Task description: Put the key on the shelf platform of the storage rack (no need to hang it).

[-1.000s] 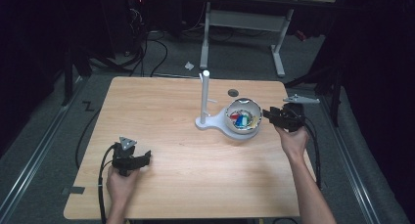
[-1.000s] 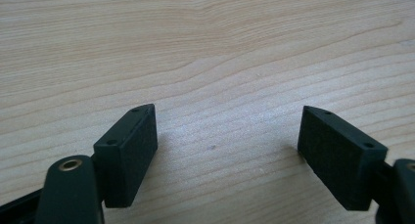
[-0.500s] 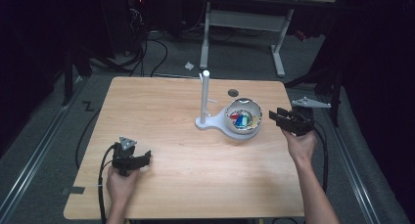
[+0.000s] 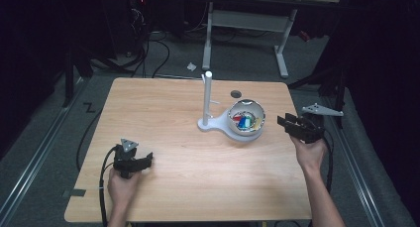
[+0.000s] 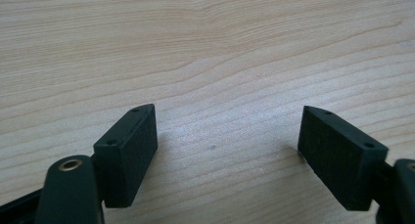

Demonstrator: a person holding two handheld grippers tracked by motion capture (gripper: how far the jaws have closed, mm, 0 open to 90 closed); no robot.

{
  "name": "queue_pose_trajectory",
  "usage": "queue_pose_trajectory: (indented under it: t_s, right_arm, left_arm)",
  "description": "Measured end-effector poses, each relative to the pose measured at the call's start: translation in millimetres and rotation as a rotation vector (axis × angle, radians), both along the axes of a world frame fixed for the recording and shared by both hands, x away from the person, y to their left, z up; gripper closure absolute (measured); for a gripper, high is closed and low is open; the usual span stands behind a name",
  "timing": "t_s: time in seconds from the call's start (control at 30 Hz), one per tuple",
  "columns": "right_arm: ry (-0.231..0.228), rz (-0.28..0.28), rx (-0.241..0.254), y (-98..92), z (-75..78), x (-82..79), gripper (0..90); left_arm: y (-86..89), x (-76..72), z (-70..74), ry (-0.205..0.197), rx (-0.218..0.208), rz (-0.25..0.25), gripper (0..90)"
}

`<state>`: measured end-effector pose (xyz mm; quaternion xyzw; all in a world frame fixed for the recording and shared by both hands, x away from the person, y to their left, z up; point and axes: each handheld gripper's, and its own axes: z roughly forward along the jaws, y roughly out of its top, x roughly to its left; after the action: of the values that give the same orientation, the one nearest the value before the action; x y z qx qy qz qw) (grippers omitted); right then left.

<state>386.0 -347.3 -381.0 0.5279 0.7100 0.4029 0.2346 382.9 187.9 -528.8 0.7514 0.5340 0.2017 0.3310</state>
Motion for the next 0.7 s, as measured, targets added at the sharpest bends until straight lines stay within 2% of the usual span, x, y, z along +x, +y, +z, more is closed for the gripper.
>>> queue_pose_trajectory:
  t_s: [0.37,0.7]
  right_arm:
    - [-0.019,-0.007,0.028,-8.7,-8.4,-27.7,59.3]
    - [-0.024,0.003,0.042,-5.6,-14.4,-41.1,58.6]
  left_arm:
    - [-0.6,-0.1,0.1,0.001,0.007,-0.001,23.2]
    - [-1.1,-0.1,0.0,0.0,0.01,0.0,23.2]
